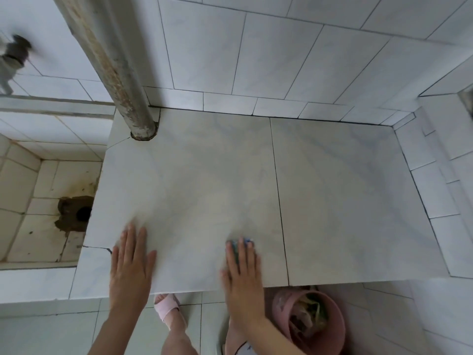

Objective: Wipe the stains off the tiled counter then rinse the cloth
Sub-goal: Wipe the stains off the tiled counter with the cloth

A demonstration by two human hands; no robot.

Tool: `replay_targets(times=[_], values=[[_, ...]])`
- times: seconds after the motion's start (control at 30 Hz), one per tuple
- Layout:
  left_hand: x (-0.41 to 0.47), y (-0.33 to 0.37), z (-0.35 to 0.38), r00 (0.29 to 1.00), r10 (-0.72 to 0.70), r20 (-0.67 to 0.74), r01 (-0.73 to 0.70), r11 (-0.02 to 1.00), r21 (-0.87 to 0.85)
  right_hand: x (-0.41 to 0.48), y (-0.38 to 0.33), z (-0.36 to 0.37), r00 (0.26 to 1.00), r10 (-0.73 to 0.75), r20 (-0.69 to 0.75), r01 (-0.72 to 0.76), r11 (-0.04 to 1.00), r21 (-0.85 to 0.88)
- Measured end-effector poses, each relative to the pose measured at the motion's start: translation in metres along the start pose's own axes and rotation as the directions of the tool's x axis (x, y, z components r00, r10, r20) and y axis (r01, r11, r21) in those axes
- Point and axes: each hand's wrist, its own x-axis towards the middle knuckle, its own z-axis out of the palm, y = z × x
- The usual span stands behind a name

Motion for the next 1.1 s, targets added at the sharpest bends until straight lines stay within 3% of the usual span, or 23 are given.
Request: replay_targets(times=[0.17,0.33,0.5,0.57,0.77,0.87,1.1], values=[[-0.007,-0.029,-0.012,0.991,0.091,0.096,-0.091,0.996,-0.013,-0.007,-0.095,0.001,0.979,-0.2,0.034,0.199,0.979,0.047],[-0.016,-0.056,-0.018,0.978,0.158,0.134,-0.157,0.987,-0.014,-0.001,-0.08,0.0,0.96,-0.28,0.013,0.28,0.96,-0.024],[-0.015,-0.058,-0.023,0.969,0.186,0.164,-0.186,0.982,-0.02,-0.006,0.013,-0.008,0.984,0.119,-0.129,-0.115,0.993,0.036],[-0.014,-0.058,-0.023,0.964,0.202,0.174,-0.202,0.979,-0.017,-0.013,0.04,-0.013,0.965,0.255,-0.068,-0.252,0.966,0.05],[-0.012,-0.064,-0.024,0.951,0.251,0.183,-0.252,0.968,-0.017,-0.016,0.022,-0.008,0.868,0.495,-0.037,-0.478,0.854,0.206],[-0.01,-0.068,-0.024,0.939,0.283,0.193,-0.286,0.958,-0.017,-0.02,-0.019,-0.01,0.917,0.385,-0.104,-0.366,0.916,0.168],[-0.003,-0.081,-0.03,0.911,0.342,0.232,-0.356,0.934,0.018,-0.02,-0.139,0.011,0.994,0.066,-0.087,-0.052,0.987,0.155]])
